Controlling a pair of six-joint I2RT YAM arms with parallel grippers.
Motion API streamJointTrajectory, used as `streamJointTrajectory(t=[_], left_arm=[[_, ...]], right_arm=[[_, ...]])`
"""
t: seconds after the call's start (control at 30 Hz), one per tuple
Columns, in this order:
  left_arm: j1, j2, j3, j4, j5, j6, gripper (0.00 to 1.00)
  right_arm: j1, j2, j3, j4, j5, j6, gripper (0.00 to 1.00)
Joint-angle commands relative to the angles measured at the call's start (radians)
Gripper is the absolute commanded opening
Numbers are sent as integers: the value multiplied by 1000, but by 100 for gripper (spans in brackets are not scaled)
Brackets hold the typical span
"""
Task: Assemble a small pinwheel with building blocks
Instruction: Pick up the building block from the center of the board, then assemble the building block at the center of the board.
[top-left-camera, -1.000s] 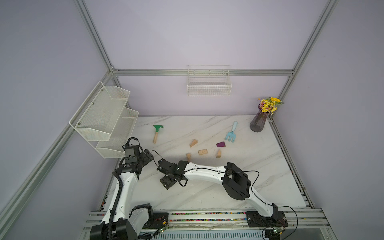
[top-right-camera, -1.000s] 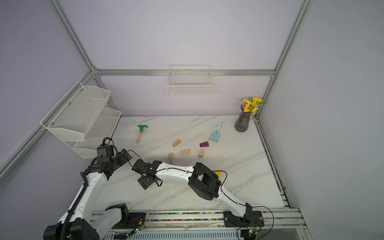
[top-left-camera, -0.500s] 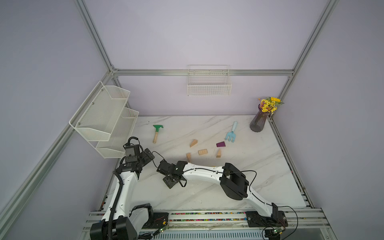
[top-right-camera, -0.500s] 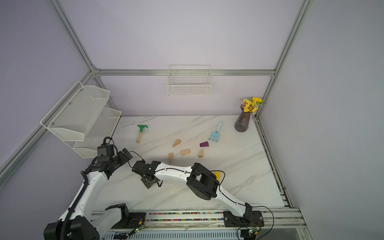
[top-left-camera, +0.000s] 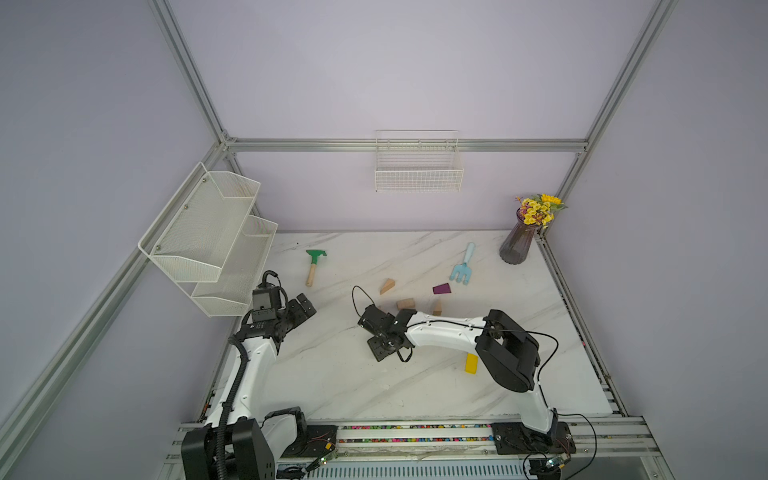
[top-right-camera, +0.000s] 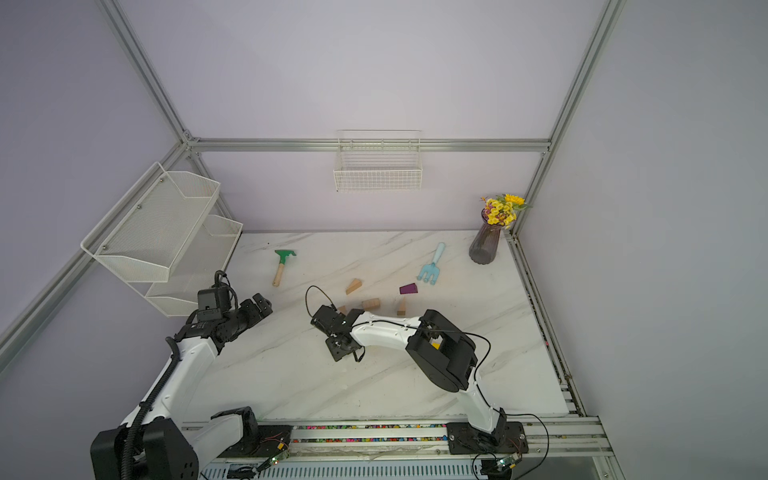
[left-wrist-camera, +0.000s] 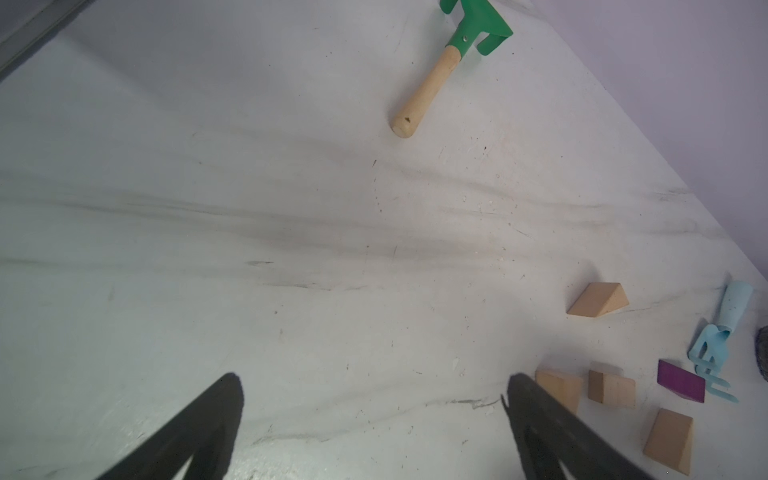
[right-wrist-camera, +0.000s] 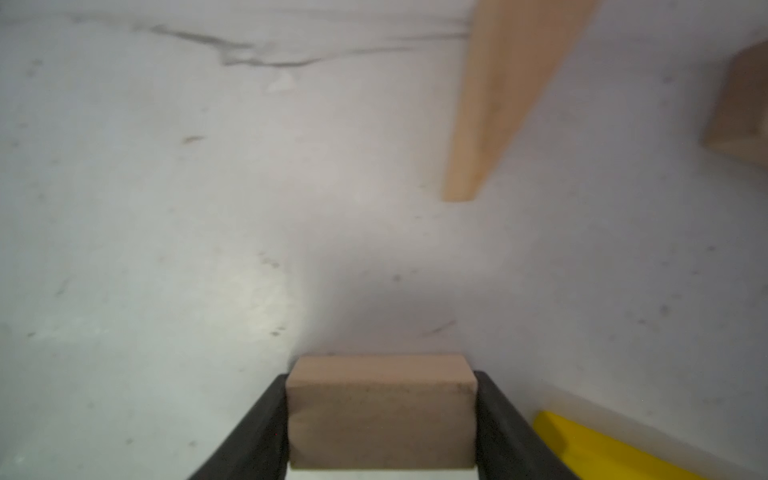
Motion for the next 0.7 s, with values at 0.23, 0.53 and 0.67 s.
streamJointTrajectory(t=[0.23,0.53,0.67], left_arm=[[6,-8,8,47,74,38,100],[7,-22,-1,59,77,43,100],[7,-18,-2,61,80,45,100]], right_arm=[[-195,-14,-24,101,26,-2,58],[-267,41,19,114,33,-15,58],[-275,49,21,126,18,-19,59]])
